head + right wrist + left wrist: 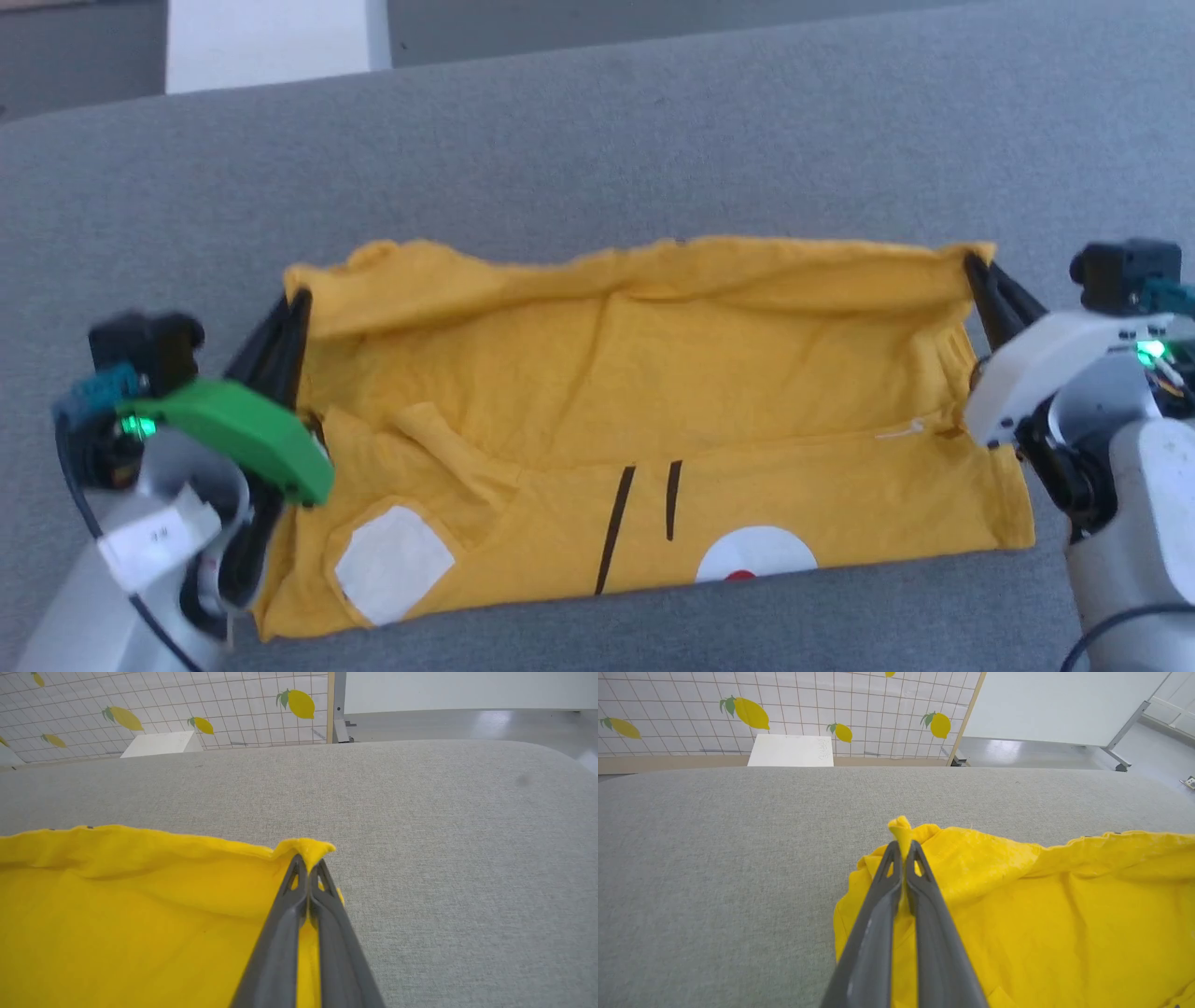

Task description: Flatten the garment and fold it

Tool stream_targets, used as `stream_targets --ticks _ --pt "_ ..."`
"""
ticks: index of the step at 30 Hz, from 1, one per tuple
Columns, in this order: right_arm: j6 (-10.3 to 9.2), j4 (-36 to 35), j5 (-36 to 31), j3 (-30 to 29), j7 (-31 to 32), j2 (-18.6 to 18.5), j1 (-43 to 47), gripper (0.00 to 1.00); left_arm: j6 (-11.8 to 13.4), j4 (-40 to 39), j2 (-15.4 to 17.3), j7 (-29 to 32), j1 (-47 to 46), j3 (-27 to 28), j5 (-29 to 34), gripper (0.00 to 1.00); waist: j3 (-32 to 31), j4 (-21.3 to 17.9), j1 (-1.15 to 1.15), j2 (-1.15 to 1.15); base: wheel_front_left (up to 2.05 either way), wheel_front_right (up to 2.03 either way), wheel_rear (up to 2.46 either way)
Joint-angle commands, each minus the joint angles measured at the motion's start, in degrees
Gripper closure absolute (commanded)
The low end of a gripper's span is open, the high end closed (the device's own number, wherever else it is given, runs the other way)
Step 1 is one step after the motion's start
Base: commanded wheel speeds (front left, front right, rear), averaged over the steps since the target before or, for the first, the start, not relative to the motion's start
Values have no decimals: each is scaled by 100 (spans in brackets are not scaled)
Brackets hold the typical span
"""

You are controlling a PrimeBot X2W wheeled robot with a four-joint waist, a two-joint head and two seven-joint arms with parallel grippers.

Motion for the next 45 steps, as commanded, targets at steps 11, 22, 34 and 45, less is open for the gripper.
stream_targets --ticks 11,22,34,45 --pt "-8 109 -147 -106 748 -348 904 100 220 -438 -154 131 1774 -135 -569 100 -659 483 0 0 0 0 0" --pt "-8 424 -324 -176 1865 -318 1162 100 -102 251 -489 180 1914 -581 -716 100 -627 613 0 0 0 0 0" --pt "-8 -249 -107 -737 1975 18 1736 0 0 487 -661 -434 1790 -540 -470 0 -938 720 0 0 0 0 0" --pt "-8 -1129 102 -1663 1065 602 2153 0 296 389 -863 -1691 1332 -277 470 0 -1187 850 0 0 0 0 0"
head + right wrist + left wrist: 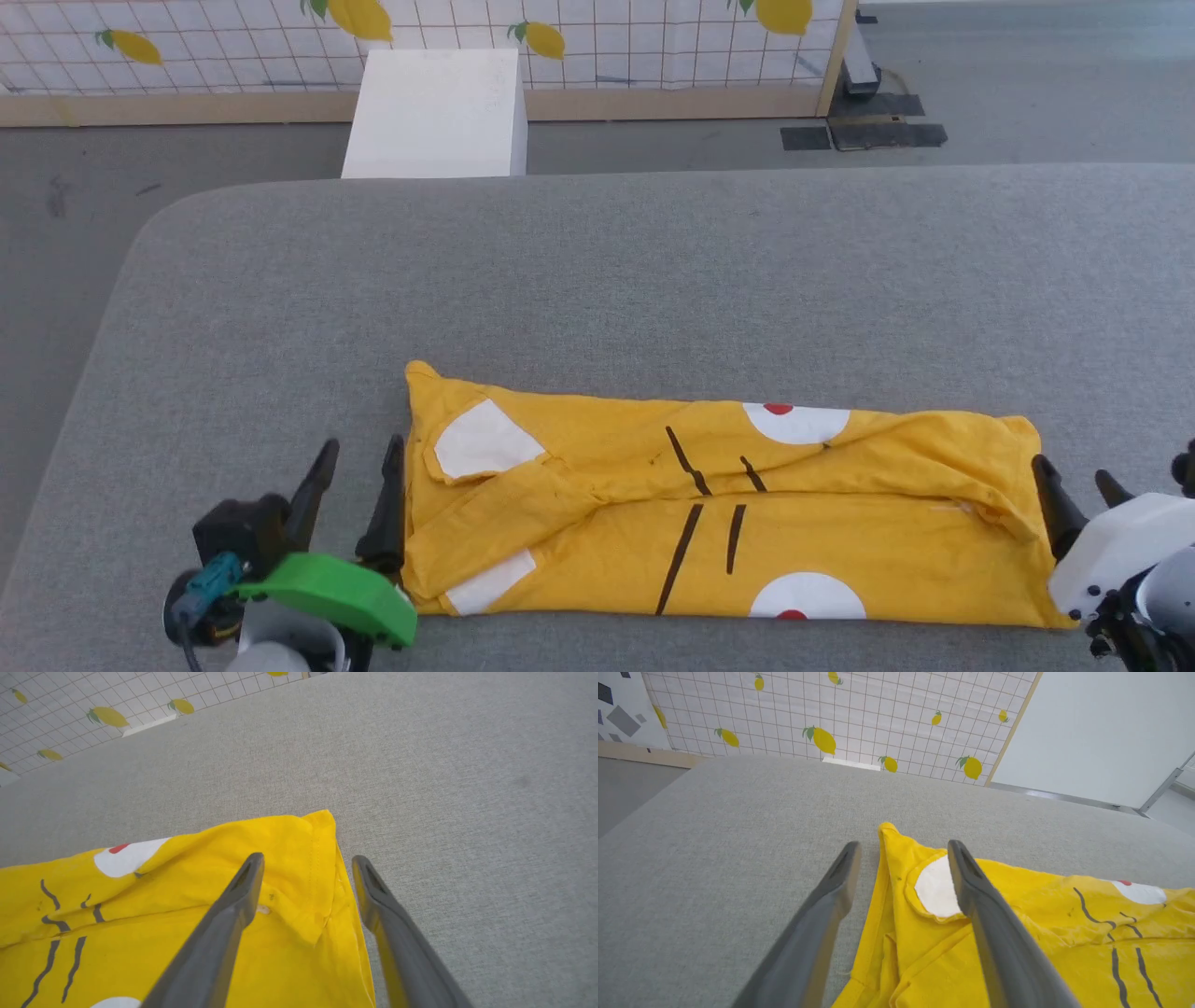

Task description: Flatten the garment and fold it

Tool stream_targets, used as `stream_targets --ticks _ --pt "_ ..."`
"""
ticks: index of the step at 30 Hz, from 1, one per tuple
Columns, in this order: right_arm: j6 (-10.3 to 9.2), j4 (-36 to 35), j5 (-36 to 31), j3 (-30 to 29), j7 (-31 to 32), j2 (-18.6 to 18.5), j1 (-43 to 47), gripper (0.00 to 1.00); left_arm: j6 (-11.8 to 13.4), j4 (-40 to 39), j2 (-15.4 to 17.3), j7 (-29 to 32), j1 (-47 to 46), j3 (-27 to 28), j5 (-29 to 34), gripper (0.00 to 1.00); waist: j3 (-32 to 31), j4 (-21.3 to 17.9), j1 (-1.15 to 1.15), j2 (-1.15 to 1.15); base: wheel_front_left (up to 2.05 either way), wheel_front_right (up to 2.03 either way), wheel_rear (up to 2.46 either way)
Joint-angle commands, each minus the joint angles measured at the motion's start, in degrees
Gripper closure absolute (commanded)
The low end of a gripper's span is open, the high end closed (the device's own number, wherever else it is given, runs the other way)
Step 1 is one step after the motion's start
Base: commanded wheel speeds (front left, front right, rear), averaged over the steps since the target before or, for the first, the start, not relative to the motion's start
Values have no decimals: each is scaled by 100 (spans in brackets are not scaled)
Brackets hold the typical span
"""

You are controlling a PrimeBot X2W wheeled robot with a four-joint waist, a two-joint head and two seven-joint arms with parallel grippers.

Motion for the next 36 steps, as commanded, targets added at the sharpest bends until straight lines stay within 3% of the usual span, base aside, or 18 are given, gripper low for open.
stream_targets --ticks 1,9,17,28,29,30,32,36 --pt "-8 -27 42 -89 -102 52 65 0 46 18 -67 -61 -185 68 171 0 -42 38 1 0 0 0 0" --pt "-8 349 26 -557 -216 181 -195 0 -87 1 -632 -100 -561 785 1043 0 -100 95 1 0 0 0 0" --pt "-8 1405 -116 -814 84 197 -778 0 -413 232 -1116 -101 -614 1450 1603 0 -88 43 1 0 0 0 0" --pt "-8 2676 -385 -795 1161 199 -1263 0 -805 458 -1446 -101 -624 1883 2004 0 -55 138 1 0 0 0 0" --pt "-8 2735 -357 -727 1330 199 -1262 36 -830 472 -1466 -101 -622 1914 2029 0 -54 142 1 0 0 0 0" --pt "-8 2749 -335 -685 1426 199 -1259 60 -848 485 -1482 -101 -620 1936 2045 0 -51 144 1 0 0 0 0" --pt "-8 2703 -301 -601 1547 199 -1241 97 -887 511 -1513 -101 -622 1980 2081 0 -46 147 1 0 0 0 0" --pt "-8 2397 -433 -577 1439 193 -1161 100 -950 544 -1564 -101 -623 2063 2132 0 -34 134 1 0 0 0 0"
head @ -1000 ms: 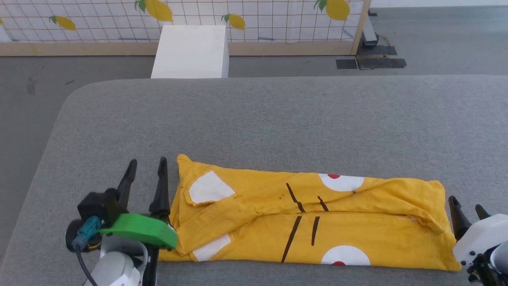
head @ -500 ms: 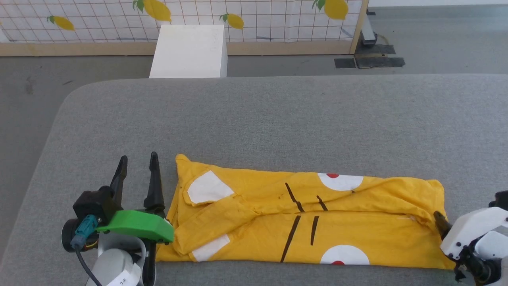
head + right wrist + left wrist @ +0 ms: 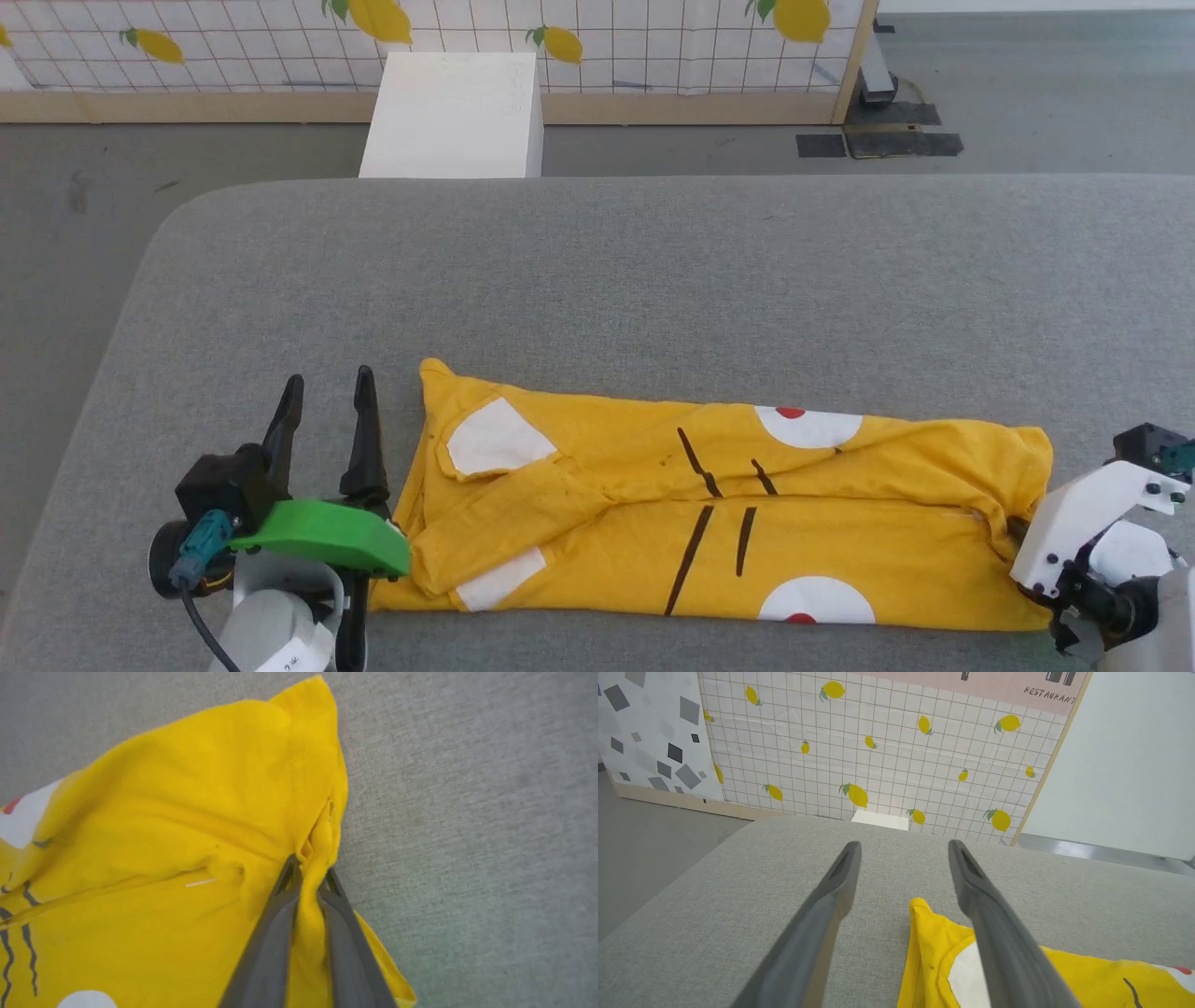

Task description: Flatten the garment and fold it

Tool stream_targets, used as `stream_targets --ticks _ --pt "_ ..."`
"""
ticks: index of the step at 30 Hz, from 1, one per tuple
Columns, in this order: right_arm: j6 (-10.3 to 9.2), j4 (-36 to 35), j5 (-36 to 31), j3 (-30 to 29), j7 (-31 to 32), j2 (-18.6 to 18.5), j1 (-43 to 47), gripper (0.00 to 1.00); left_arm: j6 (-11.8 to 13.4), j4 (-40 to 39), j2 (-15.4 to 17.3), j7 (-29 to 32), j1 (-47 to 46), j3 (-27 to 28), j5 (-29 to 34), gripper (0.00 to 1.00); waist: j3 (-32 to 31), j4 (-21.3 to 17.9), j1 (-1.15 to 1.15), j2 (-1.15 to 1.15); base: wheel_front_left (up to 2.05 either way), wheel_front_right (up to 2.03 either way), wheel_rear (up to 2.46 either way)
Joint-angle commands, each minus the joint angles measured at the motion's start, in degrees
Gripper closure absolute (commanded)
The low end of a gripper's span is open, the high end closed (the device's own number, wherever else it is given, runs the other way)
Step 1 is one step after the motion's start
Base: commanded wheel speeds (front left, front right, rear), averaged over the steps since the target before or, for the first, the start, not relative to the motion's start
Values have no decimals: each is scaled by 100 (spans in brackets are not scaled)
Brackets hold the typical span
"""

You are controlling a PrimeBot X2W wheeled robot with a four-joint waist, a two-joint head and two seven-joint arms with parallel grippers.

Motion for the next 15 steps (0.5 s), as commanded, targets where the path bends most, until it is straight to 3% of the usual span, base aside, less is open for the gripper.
stream_targets --ticks 1,15 --pt "-6 -47 -108 7 -77 76 163 100 -42 22 -54 -43 -110 37 92 0 4 -5 0 0 0 0 0" --pt "-6 -123 -1663 -1302 -1630 -894 151 100 -179 98 -146 -43 -198 96 194 0 83 71 0 0 0 0 0"
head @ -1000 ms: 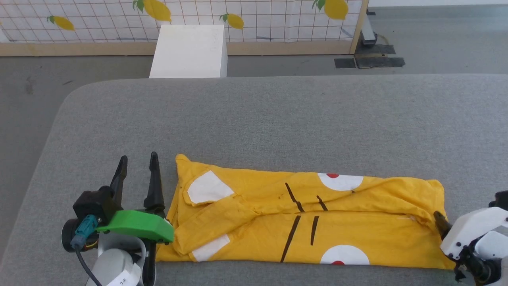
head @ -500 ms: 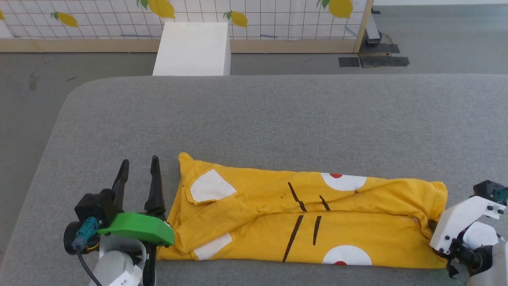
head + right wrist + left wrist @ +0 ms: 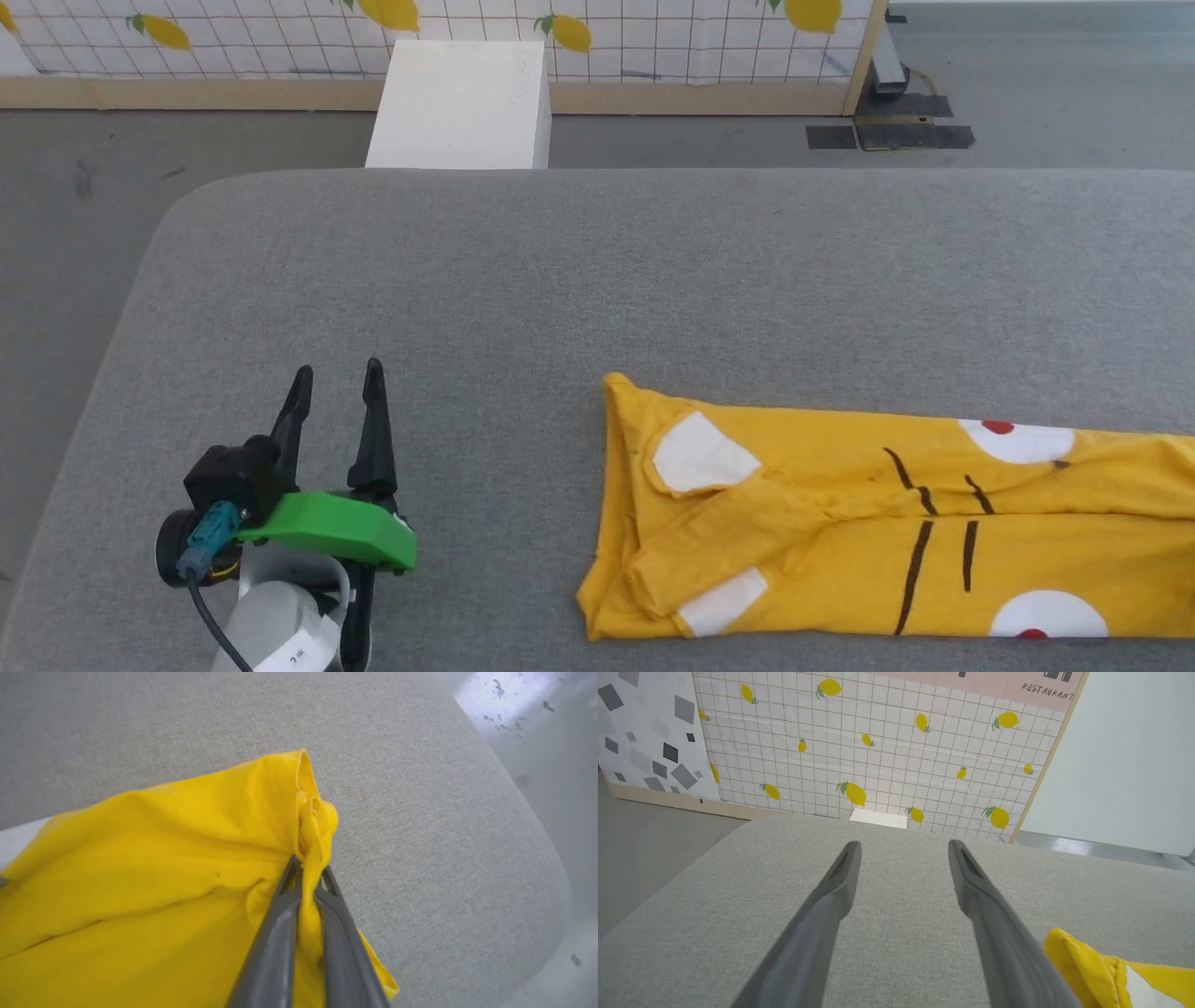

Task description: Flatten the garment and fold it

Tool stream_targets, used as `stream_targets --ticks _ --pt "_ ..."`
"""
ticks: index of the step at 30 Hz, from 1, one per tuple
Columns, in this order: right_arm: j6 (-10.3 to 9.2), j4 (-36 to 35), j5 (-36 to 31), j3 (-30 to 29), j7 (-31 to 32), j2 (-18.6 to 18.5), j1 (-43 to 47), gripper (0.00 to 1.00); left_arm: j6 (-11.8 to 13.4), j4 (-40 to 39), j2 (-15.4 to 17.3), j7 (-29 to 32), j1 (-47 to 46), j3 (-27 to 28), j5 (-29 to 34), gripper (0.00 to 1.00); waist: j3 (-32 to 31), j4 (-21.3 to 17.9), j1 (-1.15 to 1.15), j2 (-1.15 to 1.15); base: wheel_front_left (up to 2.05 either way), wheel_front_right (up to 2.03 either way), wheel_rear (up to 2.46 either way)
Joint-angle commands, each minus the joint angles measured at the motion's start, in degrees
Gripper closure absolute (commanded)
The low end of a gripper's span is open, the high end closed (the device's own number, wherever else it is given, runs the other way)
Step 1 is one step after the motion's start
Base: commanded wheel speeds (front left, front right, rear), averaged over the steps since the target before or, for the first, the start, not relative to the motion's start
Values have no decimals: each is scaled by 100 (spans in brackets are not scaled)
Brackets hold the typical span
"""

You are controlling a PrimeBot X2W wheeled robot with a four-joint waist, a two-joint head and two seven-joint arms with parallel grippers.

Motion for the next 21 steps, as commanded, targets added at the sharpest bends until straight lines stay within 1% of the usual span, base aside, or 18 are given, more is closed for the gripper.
stream_targets --ticks 1,4,7,11,13,15,18,21 --pt "-10 33 -106 -30 -91 -12 -44 100 -27 18 -33 -43 -95 19 23 0 9 11 0 0 0 0 0" --pt "-10 80 -158 -27 -121 -27 -70 100 -41 22 -41 -43 -92 39 41 0 14 19 0 0 0 0 0" --pt "-10 10 -80 142 16 -7 -39 100 -51 26 -46 -43 -83 60 53 0 2 20 0 0 0 0 0" --pt "-10 -515 143 679 452 84 126 100 -68 33 -51 -43 -56 71 70 0 -46 24 0 0 0 0 0" --pt "-10 -1000 339 1068 856 143 292 100 -76 34 -53 -43 -40 78 78 0 -78 20 0 0 0 0 0" --pt "-10 -1666 569 1456 1374 231 490 100 -82 37 -54 -43 -22 87 87 0 -111 14 0 0 0 0 0" --pt "-10 -2928 938 2163 2253 377 818 100 -94 55 -56 -43 0 91 105 0 -152 7 0 0 0 0 0" --pt "-10 -4014 1178 2911 2881 386 1029 100 -104 83 -57 -43 9 84 120 0 -171 12 0 0 0 0 0"
